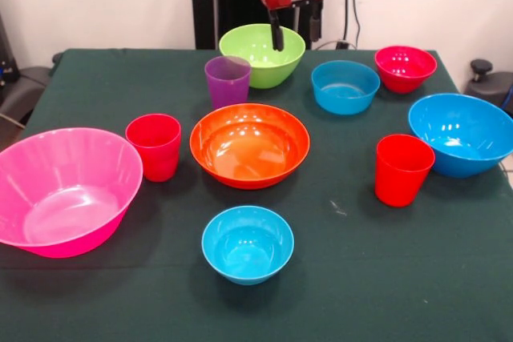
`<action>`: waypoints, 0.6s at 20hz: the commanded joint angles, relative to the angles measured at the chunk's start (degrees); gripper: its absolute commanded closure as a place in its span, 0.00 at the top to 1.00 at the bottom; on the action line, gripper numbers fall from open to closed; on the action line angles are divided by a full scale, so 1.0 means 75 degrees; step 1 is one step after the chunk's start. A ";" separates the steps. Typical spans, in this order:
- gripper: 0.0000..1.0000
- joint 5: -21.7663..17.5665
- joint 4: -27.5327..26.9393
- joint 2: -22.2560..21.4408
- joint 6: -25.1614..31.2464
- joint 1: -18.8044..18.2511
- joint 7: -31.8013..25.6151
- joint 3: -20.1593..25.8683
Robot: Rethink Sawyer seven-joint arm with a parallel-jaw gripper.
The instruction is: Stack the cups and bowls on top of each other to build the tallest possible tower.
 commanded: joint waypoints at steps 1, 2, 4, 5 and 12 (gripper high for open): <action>1.00 -0.0213 0.0051 0.0533 0.0174 -0.0231 -0.1147 0.0796; 1.00 -0.0258 0.0060 0.0514 0.0207 -0.0223 -0.1129 0.0827; 1.00 -0.0331 0.0028 0.0436 0.0380 -0.0159 -0.1032 0.0783; 1.00 -0.0346 0.0034 0.0369 0.0437 -0.0150 -0.1009 0.0793; 1.00 -0.0497 0.0097 0.0058 0.0278 -0.0138 -0.0864 0.0886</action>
